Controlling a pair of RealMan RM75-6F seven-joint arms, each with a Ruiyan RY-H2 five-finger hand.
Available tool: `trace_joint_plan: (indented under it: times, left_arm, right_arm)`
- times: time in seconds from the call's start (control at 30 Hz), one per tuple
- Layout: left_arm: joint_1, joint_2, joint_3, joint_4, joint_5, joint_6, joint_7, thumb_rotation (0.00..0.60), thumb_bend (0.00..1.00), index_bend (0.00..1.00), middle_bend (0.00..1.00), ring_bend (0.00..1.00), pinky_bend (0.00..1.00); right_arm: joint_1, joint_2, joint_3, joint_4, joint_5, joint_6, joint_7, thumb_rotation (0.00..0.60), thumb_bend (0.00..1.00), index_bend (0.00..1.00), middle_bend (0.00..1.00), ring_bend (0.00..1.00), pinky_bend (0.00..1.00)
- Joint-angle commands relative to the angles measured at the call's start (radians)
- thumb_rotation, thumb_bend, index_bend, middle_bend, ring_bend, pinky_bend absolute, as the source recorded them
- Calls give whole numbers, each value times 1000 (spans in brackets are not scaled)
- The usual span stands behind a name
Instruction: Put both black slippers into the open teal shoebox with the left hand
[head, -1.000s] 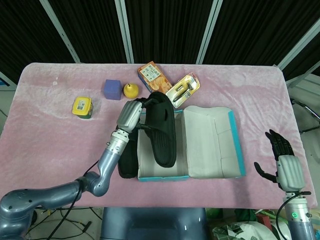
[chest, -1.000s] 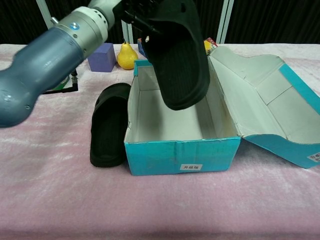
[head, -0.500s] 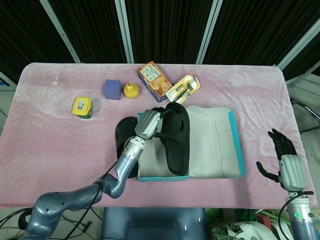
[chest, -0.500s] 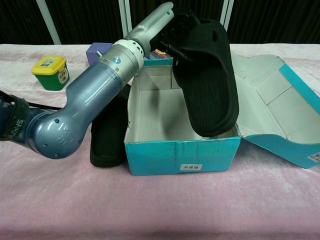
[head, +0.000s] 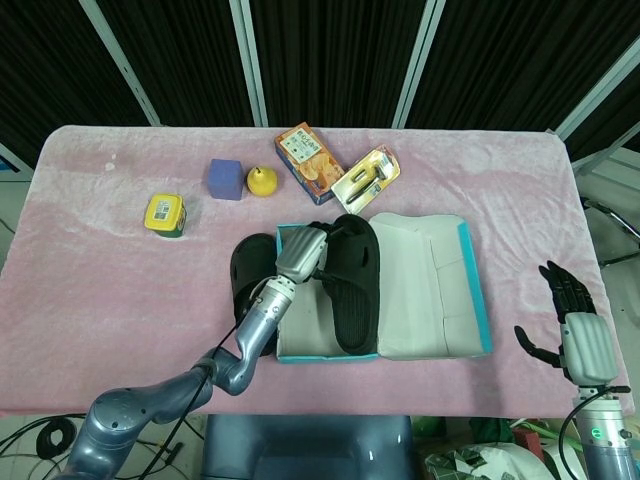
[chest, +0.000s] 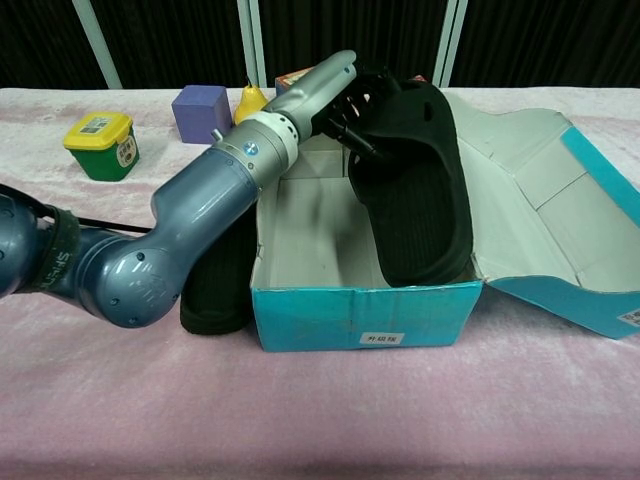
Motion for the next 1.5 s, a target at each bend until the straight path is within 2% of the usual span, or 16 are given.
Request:
trace_joint_plan:
  times: [0.03,0.2,0.4,0.67,0.83,0.93,1.03,1.1,1.27,1.37,1.5]
  left_arm:
    - [-6,4,5,-2,-7,-29,10,600,18,404,418,391,342]
    - [-15,5,14,1,-1,-43,24,600,17,408,423,389,338]
    - [-25,-2,55,40,36,-48,53,600,17,409,422,388,332]
    - [-41,4,71,44,26,-123,112,600,17,394,410,379,315]
    - [-39,16,68,21,0,-169,153,600,10,351,346,307,269]
    - [-36,32,69,-7,-15,-199,180,597,0,278,271,226,224]
    - [-31,49,65,-44,-31,-220,203,544,0,199,205,167,191]
    - [-25,63,61,-71,-42,-224,218,466,0,141,150,111,164]
    - [0,95,56,-140,-48,-187,242,345,0,43,55,16,111]
    - [18,123,56,-186,-54,-177,252,278,0,7,8,0,57]
    - [37,167,54,-251,-75,-185,278,222,0,0,0,0,5]
  right_arm:
    - [-1,1,0,-1,0,1,-1,600,225,0,26,0,91]
    - [-4,5,-2,-4,2,1,-2,600,225,0,25,0,91]
    - [-5,9,-3,-5,6,-4,0,600,225,0,25,0,91]
    - [2,9,-2,-4,6,-17,1,600,225,0,25,0,91]
    - [3,10,-3,-3,8,-20,2,600,225,0,25,0,91]
    - [3,9,-4,-2,7,-22,5,600,225,0,25,0,91]
    - [3,9,-4,-1,6,-22,6,600,224,0,25,0,91]
    - [3,9,-4,-1,5,-21,6,600,224,0,25,0,91]
    - [1,10,-5,-3,2,-18,6,600,224,0,25,0,91]
    - [1,9,-6,-3,1,-18,7,600,224,0,25,0,91]
    - [2,9,-7,-5,-4,-18,8,600,225,0,25,0,92]
